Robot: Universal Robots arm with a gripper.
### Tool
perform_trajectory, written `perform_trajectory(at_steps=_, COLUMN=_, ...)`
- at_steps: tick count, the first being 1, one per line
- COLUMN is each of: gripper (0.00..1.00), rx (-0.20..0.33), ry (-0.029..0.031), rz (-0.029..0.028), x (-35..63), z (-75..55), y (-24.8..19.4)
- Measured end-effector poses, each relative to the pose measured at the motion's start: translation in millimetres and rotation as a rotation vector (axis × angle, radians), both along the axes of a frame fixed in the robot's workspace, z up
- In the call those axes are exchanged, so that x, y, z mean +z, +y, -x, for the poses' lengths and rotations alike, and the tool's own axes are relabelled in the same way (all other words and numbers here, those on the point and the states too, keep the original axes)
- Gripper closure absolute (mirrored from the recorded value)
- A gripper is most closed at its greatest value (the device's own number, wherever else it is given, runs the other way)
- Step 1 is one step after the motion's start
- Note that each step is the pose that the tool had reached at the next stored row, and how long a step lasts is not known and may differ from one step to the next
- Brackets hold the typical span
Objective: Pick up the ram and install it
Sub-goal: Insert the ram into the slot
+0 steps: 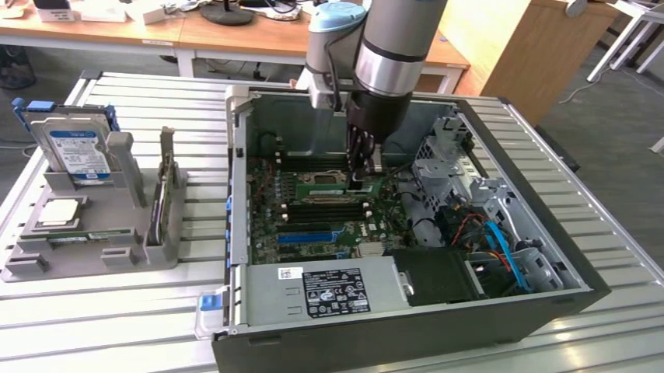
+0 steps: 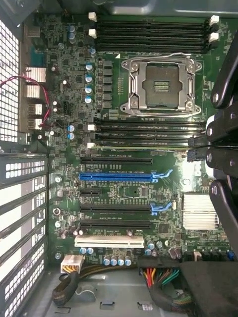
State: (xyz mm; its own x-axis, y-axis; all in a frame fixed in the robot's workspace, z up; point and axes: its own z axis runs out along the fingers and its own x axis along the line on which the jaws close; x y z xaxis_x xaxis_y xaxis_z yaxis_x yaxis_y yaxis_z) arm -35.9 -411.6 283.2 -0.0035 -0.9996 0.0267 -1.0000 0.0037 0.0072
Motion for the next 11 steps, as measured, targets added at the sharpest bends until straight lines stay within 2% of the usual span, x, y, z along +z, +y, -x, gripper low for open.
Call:
perform_trajectory(at_steps=8, gripper=0.88, rx=0.0, ry=0.0, rz=0.0, x=-2.0, z=0.0, y=0.0)
perform_trajectory(at_steps=11, gripper=0.88, rx=0.0, ry=0.0, rz=0.0, x=-2.4, z=0.1, y=1.9)
